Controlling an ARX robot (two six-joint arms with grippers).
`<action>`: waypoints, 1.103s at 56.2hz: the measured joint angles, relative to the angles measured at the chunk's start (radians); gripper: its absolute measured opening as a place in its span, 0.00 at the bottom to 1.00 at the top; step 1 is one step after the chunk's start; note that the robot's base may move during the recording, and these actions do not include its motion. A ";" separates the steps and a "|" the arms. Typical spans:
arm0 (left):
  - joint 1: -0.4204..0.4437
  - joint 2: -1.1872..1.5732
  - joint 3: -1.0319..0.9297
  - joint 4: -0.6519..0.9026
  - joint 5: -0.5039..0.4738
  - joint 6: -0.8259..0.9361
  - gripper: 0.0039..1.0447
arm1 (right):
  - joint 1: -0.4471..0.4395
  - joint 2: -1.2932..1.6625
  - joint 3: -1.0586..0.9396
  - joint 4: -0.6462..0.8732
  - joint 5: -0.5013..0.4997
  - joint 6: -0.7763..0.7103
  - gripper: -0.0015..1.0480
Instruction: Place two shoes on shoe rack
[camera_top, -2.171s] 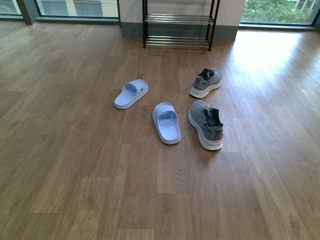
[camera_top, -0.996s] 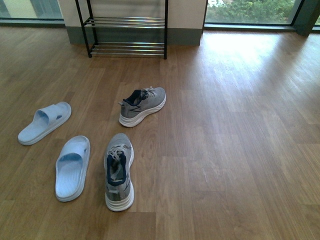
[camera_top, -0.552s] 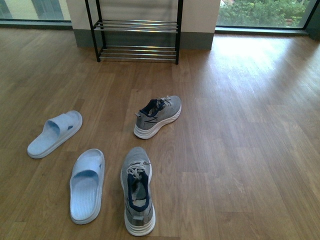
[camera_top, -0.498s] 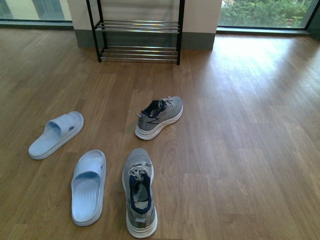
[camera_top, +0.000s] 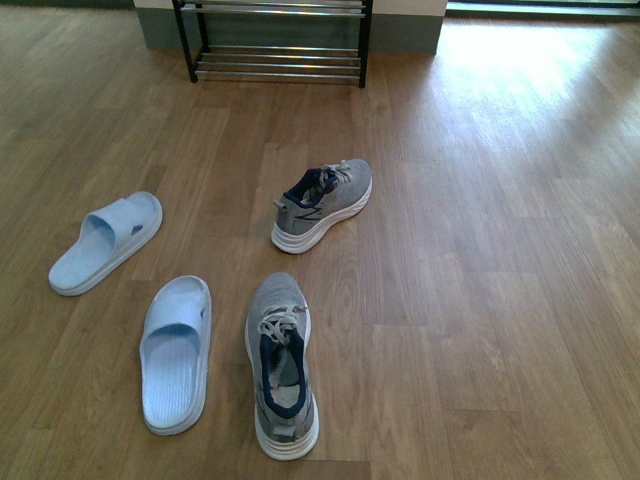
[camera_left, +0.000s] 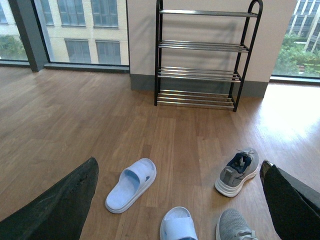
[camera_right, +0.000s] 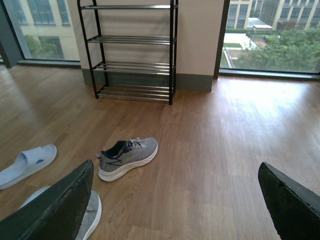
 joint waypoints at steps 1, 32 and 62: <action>0.000 0.002 0.001 -0.002 -0.004 -0.001 0.91 | 0.000 0.000 0.000 0.000 0.000 0.000 0.91; -0.156 1.893 0.469 0.316 -0.008 -0.621 0.91 | 0.000 0.000 0.000 0.000 0.000 0.000 0.91; -0.272 2.357 0.828 0.339 0.127 -0.500 0.91 | 0.000 0.000 0.000 0.000 0.000 0.000 0.91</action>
